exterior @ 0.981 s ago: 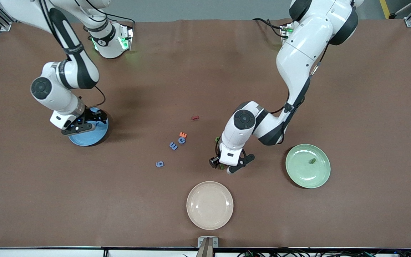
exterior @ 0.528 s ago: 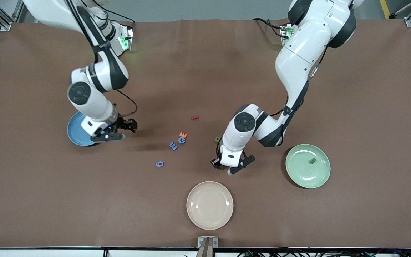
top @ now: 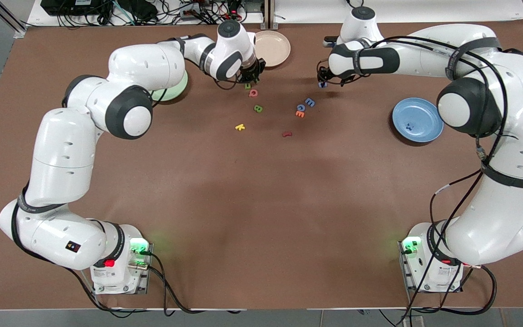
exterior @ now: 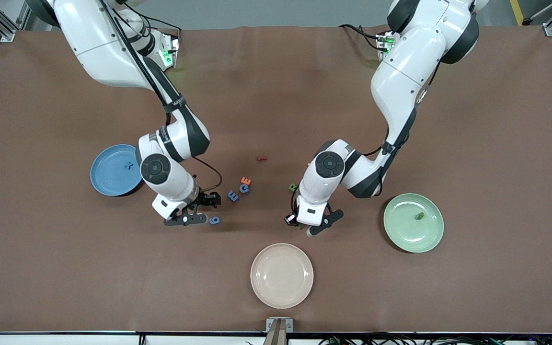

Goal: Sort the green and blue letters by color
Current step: 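Grasp the green U with the left gripper while the right gripper reaches the 6, then place the U with the left gripper while the right gripper grasps the 6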

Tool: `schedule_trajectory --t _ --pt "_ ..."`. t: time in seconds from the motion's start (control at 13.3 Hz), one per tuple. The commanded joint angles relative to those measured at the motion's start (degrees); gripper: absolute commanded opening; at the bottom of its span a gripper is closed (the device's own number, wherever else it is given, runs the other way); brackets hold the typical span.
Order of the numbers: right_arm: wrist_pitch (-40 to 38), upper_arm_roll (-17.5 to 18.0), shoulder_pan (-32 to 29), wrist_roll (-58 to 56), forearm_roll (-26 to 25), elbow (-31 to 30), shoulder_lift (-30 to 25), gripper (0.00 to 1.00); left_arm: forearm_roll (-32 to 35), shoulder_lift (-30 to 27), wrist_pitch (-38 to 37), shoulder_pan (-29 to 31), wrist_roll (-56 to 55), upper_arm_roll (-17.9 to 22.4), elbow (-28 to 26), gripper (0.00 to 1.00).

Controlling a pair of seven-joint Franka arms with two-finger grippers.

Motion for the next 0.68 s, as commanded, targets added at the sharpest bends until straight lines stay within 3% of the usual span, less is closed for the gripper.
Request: schedule_trajectory --t 0.0,0.38,0.6 --pt "-2.27 -0.53 0.75 0.72 -0.48 7.02 4.39 0.85 0.65 -8.9 -10.19 3.6 -0.49 -0.21 -2.59 0.0" --pt "-3.06 -0.53 1.98 0.99 -0.39 10.64 8.61 0.84 1.09 -21.66 -12.16 15.72 8.52 -0.3 -21.73 0.0" --pt "-3.06 -0.7 2.5 1.86 -0.48 11.6 9.93 0.83 1.09 -22.21 -12.16 21.8 17.16 -0.31 -25.36 0.01"
